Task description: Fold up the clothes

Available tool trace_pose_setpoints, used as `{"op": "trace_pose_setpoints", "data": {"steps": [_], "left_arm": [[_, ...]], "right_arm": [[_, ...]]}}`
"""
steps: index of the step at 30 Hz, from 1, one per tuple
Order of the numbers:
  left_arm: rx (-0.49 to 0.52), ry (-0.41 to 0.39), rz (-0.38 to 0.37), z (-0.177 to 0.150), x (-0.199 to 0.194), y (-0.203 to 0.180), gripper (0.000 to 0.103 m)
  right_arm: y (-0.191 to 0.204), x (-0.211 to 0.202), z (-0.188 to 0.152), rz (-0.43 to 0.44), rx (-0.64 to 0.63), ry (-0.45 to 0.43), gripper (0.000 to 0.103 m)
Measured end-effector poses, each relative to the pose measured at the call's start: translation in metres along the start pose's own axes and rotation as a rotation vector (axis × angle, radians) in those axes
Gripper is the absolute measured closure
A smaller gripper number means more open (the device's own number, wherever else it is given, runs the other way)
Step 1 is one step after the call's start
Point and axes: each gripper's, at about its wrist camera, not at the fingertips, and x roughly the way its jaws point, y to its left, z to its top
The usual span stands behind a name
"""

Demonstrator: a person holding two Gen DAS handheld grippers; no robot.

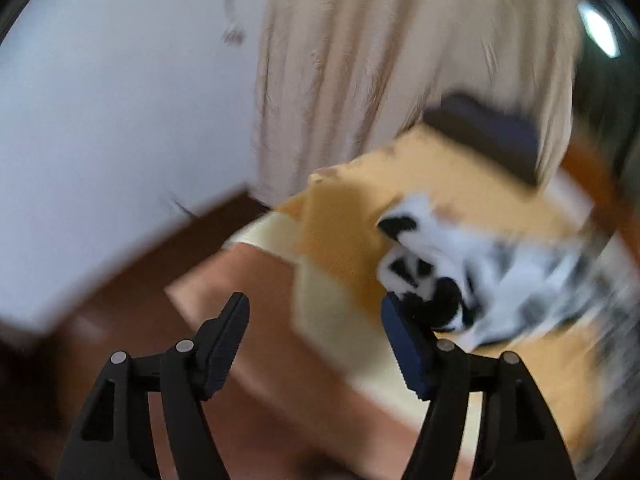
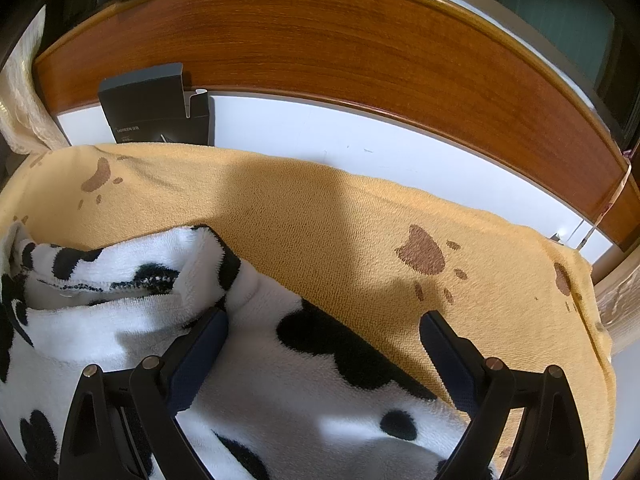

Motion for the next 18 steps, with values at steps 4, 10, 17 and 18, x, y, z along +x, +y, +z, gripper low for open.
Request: {"op": "trace_pose_setpoints", "data": {"steps": [4, 10, 17, 18], "left_arm": [[-0.063, 0.054, -0.056, 0.01, 0.022, -0.004, 0.03], [-0.015, 0.085, -0.251, 0.003, 0.024, -0.029, 0.03], [0.229, 0.134, -0.332, -0.007, 0.018, -0.084, 0.024], [0.229, 0.132, -0.321, -0.007, 0.019, -0.086, 0.024]], "right_arm": [[-0.001, -0.001, 0.002, -0.008, -0.005, -0.003, 0.005], [0.019, 0.021, -0.008, -0.003, 0.001, 0.001, 0.004], [0.023, 0.025, -0.028, 0.005, 0.01, 0.005, 0.004], [0.022, 0.026, -0.027, 0.004, 0.009, 0.005, 0.004]]}}
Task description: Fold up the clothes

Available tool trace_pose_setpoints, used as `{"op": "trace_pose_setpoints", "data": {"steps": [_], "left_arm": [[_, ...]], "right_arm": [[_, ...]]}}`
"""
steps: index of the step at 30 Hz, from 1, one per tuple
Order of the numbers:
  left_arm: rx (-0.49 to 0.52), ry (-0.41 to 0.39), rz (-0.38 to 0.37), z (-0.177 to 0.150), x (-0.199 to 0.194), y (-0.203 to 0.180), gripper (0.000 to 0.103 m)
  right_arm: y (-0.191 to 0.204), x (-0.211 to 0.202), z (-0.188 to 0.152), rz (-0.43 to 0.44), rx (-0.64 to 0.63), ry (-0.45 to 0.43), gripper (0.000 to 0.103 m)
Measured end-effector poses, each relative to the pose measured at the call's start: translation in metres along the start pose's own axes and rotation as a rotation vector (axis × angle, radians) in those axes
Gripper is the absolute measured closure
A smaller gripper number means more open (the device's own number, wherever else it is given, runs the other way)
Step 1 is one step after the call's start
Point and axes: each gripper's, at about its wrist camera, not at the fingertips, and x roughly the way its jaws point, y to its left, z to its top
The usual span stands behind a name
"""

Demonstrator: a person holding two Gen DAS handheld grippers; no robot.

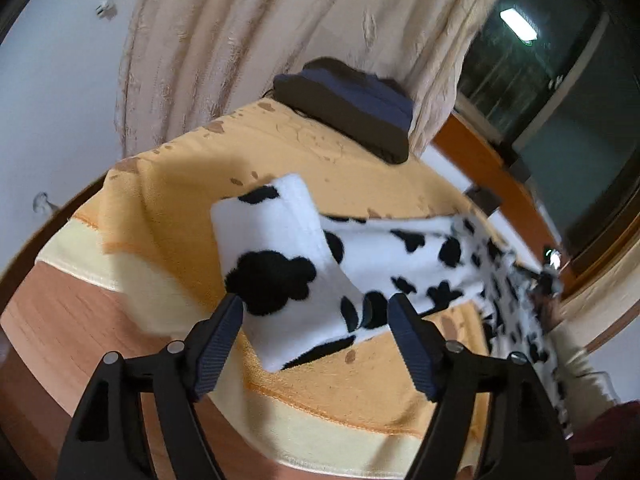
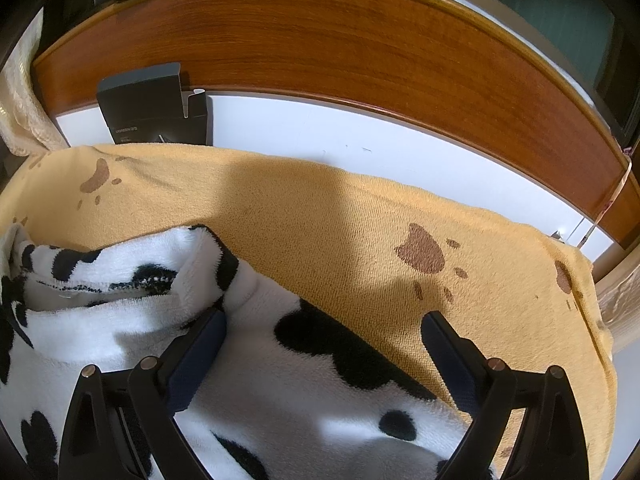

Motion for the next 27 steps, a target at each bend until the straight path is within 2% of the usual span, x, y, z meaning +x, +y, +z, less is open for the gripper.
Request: {"op": "trace_pose_setpoints", "data": {"steps": [4, 6, 8, 11, 14, 18, 20, 27], "left_arm": [[-0.046, -0.072, 0.072, 0.008, -0.012, 0.005, 0.024], [-0.063, -0.111, 0.132, 0.016, -0.018, 0.001, 0.023], [-0.056, -0.116, 0.207, 0.023, -0.016, -0.01, 0.021], [-0.032, -0.102, 0.287, 0.031, 0.001, -0.034, 0.018], [-0.026, -0.055, 0.36, 0.034, 0.028, -0.048, 0.017], [-0.025, 0.019, 0.608, 0.039, 0.073, -0.048, 0.017], [-0.037, 0.035, 0.683, 0.04, 0.082, -0.038, 0.017], [-0.113, 0.006, 0.743, 0.039, 0.051, 0.012, 0.02]], "right_arm": [[-0.001, 0.001, 0.001, -0.002, -0.001, -0.001, 0.004], [-0.002, 0.001, 0.001, -0.001, 0.0, -0.001, 0.004], [-0.003, 0.001, 0.001, 0.001, 0.001, 0.0, 0.004], [-0.001, 0.0, 0.0, 0.002, 0.001, 0.0, 0.004], [0.0, -0.001, 0.0, 0.004, 0.003, 0.001, 0.004], [-0.003, 0.0, 0.0, 0.014, 0.01, 0.003, 0.004], [-0.005, 0.001, 0.0, 0.023, 0.016, 0.005, 0.004], [-0.013, 0.007, 0.002, 0.057, 0.041, 0.018, 0.003]]}}
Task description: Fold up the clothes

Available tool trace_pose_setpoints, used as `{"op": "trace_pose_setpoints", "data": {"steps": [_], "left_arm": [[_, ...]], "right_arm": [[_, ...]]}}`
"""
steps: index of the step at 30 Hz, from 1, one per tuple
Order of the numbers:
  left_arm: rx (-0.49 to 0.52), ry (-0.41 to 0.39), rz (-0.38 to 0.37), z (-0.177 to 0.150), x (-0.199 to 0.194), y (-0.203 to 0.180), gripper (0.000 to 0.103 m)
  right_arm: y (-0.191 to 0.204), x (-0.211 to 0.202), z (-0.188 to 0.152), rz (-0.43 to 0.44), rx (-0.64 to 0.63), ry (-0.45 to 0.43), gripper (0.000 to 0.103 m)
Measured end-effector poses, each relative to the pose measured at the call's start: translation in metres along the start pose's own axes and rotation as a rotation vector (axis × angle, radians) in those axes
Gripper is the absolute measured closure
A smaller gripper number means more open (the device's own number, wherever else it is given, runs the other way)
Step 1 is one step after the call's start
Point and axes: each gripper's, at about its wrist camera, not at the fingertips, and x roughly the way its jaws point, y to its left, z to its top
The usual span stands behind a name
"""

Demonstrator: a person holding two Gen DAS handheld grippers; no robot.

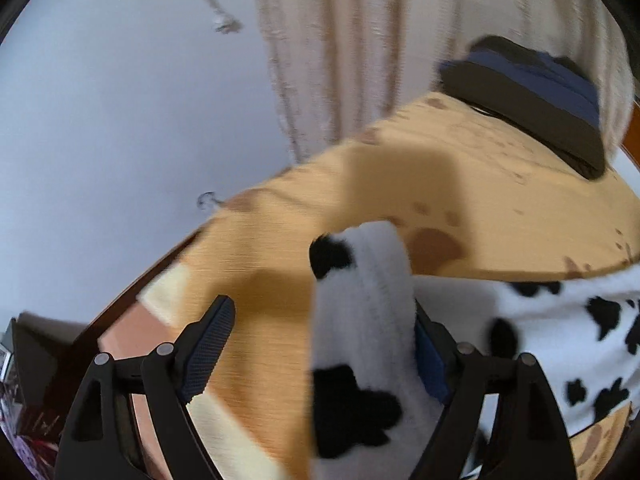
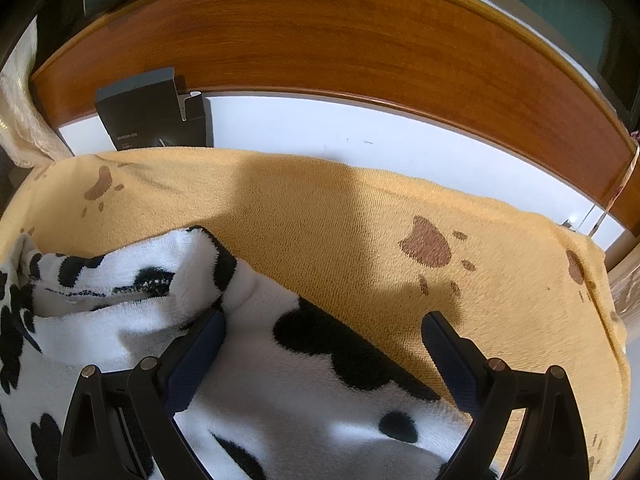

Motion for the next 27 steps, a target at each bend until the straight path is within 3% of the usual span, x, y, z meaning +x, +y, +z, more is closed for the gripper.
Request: {"op": "trace_pose_setpoints", "data": {"steps": [2, 6, 9, 16, 18, 20, 22, 27], "left_arm": [[-0.062, 0.004, -0.013, -0.001, 0.0, 0.023, 0.02], [-0.167, 0.074, -0.278, -0.01, 0.003, 0.054, 0.02], [-0.172, 0.082, -0.358, -0.014, 0.0, 0.057, 0.019], [-0.066, 0.082, -0.235, -0.012, -0.008, 0.038, 0.02], [-0.057, 0.087, -0.226, -0.009, -0.006, 0.034, 0.027], [-0.062, 0.087, -0.231, -0.007, -0.006, 0.034, 0.06], [-0.065, 0.079, -0.242, -0.003, -0.004, 0.035, 0.073], [-0.088, 0.026, -0.345, 0.001, -0.014, 0.044, 0.084]], "right_arm": [[-0.001, 0.001, 0.0, 0.0, 0.0, 0.0, 0.004], [-0.004, -0.002, 0.001, -0.003, -0.001, -0.001, 0.003], [-0.005, -0.004, 0.001, -0.008, -0.004, -0.002, 0.003], [-0.003, -0.005, 0.0, -0.02, -0.011, -0.006, 0.003], [-0.003, -0.004, 0.001, -0.018, -0.009, -0.005, 0.003], [-0.003, -0.003, 0.001, -0.016, -0.007, -0.005, 0.003], [-0.003, -0.001, 0.001, -0.014, -0.006, -0.004, 0.003], [-0.004, 0.0, 0.001, -0.009, -0.002, -0.002, 0.003]]}}
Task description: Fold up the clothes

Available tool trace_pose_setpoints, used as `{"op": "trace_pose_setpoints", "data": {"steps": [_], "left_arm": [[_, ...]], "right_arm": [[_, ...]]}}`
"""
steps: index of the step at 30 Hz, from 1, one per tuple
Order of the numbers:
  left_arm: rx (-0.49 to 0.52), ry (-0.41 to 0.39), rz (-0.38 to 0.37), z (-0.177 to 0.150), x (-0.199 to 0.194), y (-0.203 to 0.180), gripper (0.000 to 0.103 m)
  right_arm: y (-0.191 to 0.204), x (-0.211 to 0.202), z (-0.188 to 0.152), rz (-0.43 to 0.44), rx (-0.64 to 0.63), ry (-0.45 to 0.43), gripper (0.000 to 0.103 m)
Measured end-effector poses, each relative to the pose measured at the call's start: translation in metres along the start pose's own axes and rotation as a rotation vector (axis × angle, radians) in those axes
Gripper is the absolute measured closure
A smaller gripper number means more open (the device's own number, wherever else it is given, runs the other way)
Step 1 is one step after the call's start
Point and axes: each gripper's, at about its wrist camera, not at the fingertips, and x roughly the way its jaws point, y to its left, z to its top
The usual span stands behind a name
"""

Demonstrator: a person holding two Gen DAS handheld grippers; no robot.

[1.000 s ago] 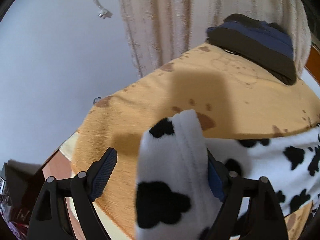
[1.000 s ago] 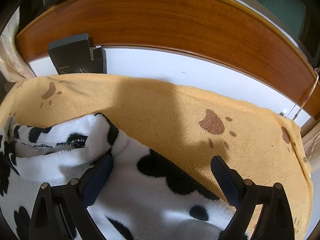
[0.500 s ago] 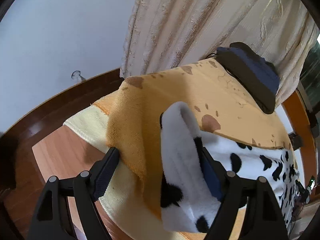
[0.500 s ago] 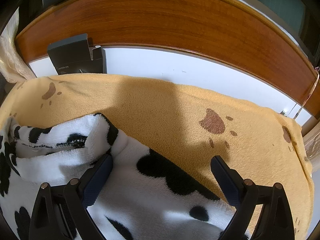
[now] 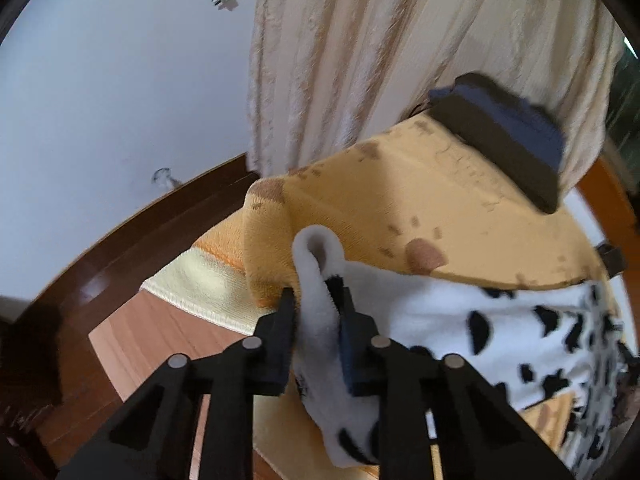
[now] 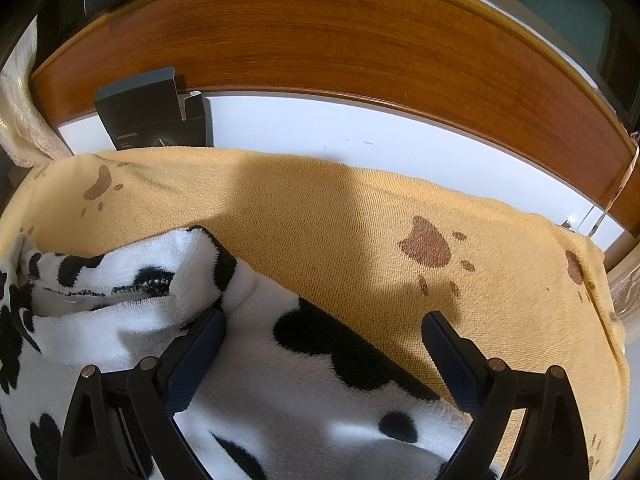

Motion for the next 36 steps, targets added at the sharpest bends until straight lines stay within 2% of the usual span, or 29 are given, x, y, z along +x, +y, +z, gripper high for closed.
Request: {"op": "trace_pose_setpoints", "data": {"steps": [2, 6, 9, 13, 16, 20, 22, 24, 25, 26, 28, 31, 33, 36], "left_arm": [[-0.018, -0.042, -0.03, 0.0, -0.014, 0.009, 0.087], [-0.036, -0.115, -0.032, -0.001, -0.037, 0.027, 0.089], [-0.025, -0.105, 0.001, -0.005, -0.033, 0.035, 0.089], [0.009, -0.108, 0.11, -0.01, -0.017, 0.043, 0.096], [-0.048, -0.07, 0.103, -0.014, -0.005, 0.061, 0.096], [-0.078, -0.087, 0.13, -0.017, -0.011, 0.062, 0.096], [-0.023, -0.114, 0.133, -0.018, -0.022, 0.044, 0.095], [0.078, -0.127, 0.108, -0.02, -0.028, 0.014, 0.088], [0.125, -0.12, 0.078, -0.023, -0.027, -0.002, 0.076], [0.17, -0.112, 0.045, -0.026, -0.026, -0.018, 0.055], [0.248, -0.074, -0.01, -0.035, -0.013, -0.047, 0.032], [0.304, -0.01, -0.001, -0.048, 0.019, -0.071, 0.031], [0.344, -0.038, 0.037, -0.053, 0.024, -0.077, 0.029], [0.339, -0.045, 0.027, -0.051, 0.024, -0.075, 0.025]], "right_arm": [[0.0, 0.0, 0.0, 0.0, 0.0, 0.0, 0.003], [0.0, -0.001, 0.0, -0.005, -0.002, -0.001, 0.003], [0.0, -0.001, 0.0, -0.008, -0.003, -0.001, 0.003], [0.0, -0.001, 0.0, -0.012, -0.005, -0.002, 0.003], [0.001, -0.001, 0.0, -0.017, -0.008, -0.003, 0.003], [0.0, -0.001, 0.0, -0.014, -0.006, -0.002, 0.003], [-0.002, -0.001, 0.0, -0.012, -0.005, -0.001, 0.003], [-0.001, -0.001, 0.0, -0.015, -0.006, -0.002, 0.003], [-0.001, -0.001, 0.001, -0.016, -0.007, -0.003, 0.003], [-0.001, -0.001, 0.0, -0.016, -0.008, -0.004, 0.003], [-0.001, -0.001, 0.001, -0.01, -0.01, 0.001, 0.003], [-0.002, -0.004, 0.004, 0.006, -0.024, 0.025, 0.003], [0.002, -0.02, 0.009, -0.038, -0.057, 0.014, 0.003], [0.034, -0.072, 0.019, 0.041, -0.13, -0.092, 0.003]]}}
